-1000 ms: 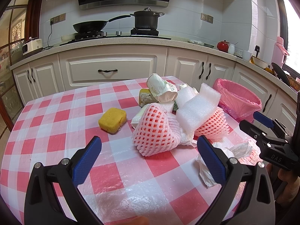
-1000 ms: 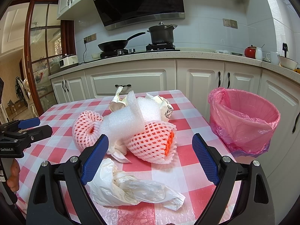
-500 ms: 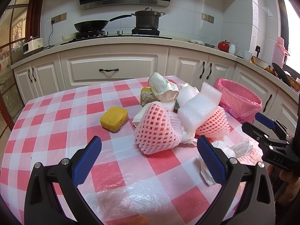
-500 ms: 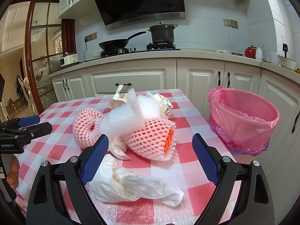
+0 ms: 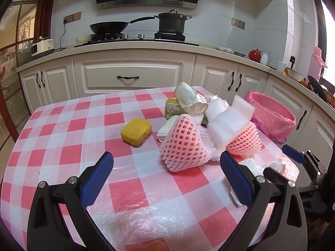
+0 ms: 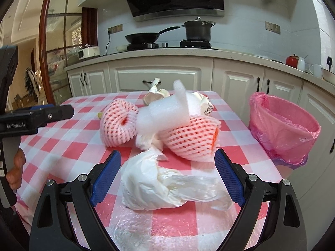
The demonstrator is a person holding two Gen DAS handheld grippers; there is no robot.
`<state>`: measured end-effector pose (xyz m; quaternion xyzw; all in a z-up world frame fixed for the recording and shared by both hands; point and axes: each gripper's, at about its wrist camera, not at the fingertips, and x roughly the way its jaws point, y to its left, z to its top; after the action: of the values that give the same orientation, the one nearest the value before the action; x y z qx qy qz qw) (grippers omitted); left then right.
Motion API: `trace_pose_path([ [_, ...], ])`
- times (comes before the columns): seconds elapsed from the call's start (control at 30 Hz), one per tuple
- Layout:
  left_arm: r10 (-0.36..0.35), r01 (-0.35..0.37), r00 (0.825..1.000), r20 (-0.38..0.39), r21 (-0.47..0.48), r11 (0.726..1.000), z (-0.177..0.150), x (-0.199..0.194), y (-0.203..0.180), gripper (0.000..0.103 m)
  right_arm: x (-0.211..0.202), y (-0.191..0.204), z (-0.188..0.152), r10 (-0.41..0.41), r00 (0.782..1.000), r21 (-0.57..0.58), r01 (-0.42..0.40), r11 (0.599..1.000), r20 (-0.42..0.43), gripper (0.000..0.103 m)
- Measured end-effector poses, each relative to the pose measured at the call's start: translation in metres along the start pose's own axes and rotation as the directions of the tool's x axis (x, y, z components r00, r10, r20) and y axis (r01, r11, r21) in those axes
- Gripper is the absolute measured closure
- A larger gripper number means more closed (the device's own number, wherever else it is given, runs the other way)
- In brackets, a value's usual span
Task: Collect trash
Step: 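Grasp the white plastic bag with the right gripper while the left grasps a pink net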
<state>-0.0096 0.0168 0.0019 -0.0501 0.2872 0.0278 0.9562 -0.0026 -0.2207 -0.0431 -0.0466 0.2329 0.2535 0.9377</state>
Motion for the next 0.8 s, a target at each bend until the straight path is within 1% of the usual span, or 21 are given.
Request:
trace_pose_path([
  [0.13,0.001,-0.001,1.000,0.000,-0.006,1.000,-0.001,0.000,0.002,0.005,0.008,0.004,-0.001,-0.011,0.999,-0.022,0.010,1.000,-0.033,0.018],
  [0.3,0.000,0.000,1.000,-0.007,-0.016,1.000,-0.002,0.004,0.006,0.005,0.025,0.008,-0.008,-0.040,0.994,-0.042,0.036,0.998,-0.101,0.019],
  [0.37,-0.003,0.002,1.000,-0.012,-0.015,1.000,-0.002,0.006,0.005,0.005,0.032,0.008,-0.012,-0.034,0.990,-0.038,0.029,0.999,-0.133,0.028],
  [0.4,-0.005,0.005,1.000,-0.016,-0.014,1.000,-0.002,0.008,0.005,0.005,0.035,0.008,-0.012,-0.028,0.989,-0.032,0.024,0.999,-0.144,0.030],
  [0.5,-0.015,0.015,0.999,-0.028,-0.011,1.000,-0.002,0.014,0.003,0.005,0.039,0.007,-0.012,-0.019,0.987,-0.033,0.014,0.999,-0.160,0.038],
  [0.57,-0.021,0.021,0.999,-0.035,-0.010,1.000,-0.001,0.018,0.002,0.005,0.041,0.007,-0.012,-0.012,0.986,-0.030,0.007,1.000,-0.169,0.047],
  [0.63,-0.030,0.030,0.998,-0.047,-0.008,1.000,0.001,0.023,-0.001,0.005,0.041,0.008,-0.011,-0.012,0.985,-0.033,0.007,0.999,-0.171,0.054],
  [0.73,-0.047,0.047,0.996,-0.072,-0.011,0.999,0.004,0.034,-0.005,0.005,0.040,0.004,-0.011,-0.009,0.985,-0.025,0.005,1.000,-0.169,0.060],
  [0.8,-0.058,0.057,0.994,-0.088,-0.011,0.998,0.006,0.042,-0.009,0.005,0.038,0.000,-0.010,-0.011,0.986,-0.016,0.009,1.000,-0.169,0.062],
])
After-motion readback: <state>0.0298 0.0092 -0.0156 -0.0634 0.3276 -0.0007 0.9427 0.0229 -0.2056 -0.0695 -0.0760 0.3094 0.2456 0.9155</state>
